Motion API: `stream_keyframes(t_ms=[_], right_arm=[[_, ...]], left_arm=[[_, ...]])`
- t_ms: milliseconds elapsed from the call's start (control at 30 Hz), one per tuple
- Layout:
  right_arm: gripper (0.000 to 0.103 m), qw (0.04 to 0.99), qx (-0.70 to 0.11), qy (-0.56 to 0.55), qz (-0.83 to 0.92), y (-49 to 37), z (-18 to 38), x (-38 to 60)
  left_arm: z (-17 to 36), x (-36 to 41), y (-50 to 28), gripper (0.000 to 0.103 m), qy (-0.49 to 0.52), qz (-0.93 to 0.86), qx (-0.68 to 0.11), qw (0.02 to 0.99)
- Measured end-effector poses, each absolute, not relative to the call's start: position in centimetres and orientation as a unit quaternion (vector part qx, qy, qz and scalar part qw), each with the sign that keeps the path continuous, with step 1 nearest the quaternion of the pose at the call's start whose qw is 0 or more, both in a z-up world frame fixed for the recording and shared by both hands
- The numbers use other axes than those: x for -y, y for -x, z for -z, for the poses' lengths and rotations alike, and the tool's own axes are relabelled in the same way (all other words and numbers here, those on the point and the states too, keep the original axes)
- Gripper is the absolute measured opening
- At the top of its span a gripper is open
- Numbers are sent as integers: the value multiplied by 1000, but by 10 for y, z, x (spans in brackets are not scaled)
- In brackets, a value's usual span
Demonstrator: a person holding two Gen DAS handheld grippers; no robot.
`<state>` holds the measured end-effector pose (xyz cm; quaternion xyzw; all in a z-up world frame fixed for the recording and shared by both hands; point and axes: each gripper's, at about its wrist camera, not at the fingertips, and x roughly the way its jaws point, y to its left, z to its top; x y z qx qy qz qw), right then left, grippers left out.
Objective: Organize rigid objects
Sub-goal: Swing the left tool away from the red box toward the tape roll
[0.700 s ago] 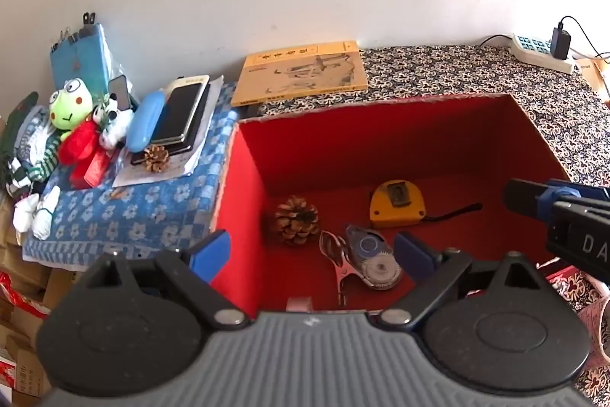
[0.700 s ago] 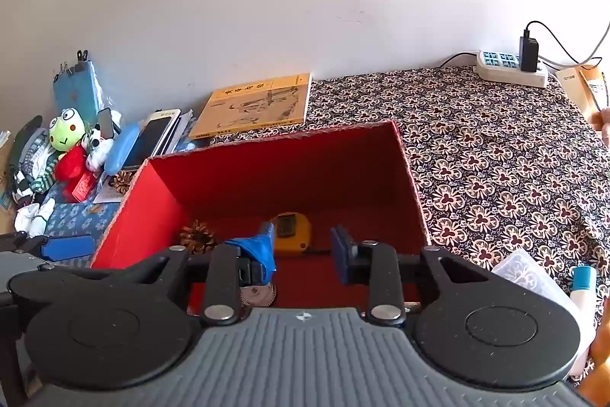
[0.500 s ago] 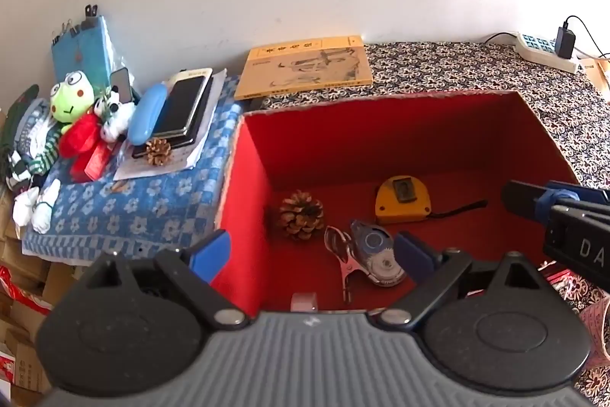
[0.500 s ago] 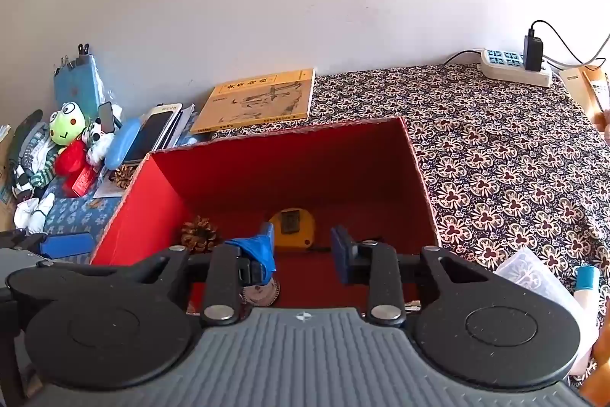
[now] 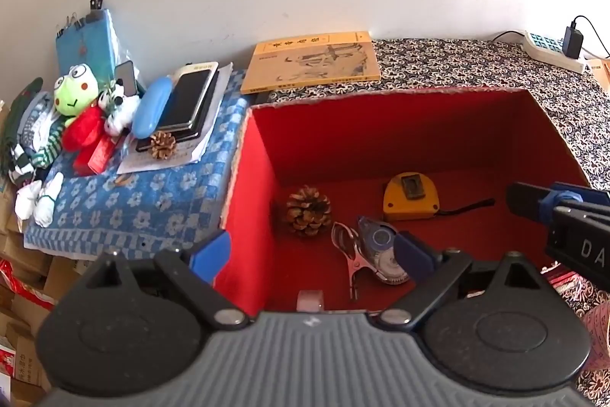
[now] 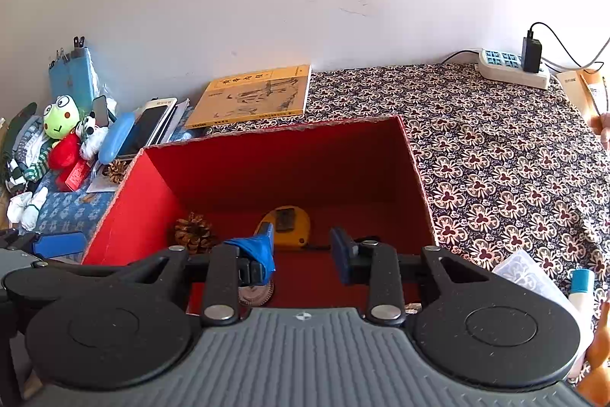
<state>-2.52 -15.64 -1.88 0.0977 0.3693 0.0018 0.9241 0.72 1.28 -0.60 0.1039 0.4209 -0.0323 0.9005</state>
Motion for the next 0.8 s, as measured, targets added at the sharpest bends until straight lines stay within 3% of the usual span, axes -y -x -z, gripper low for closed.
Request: stream_keyframes(t_ms=[367,800], right_arm=[[16,918,-383,-99,-7,60,1,189],[16,903,-421,-81,6,127,-2,302]], left_arm=[[-5,-4,13,94,-105,49,-424,898],[-10,110,91,94,-130,109,-449,877]])
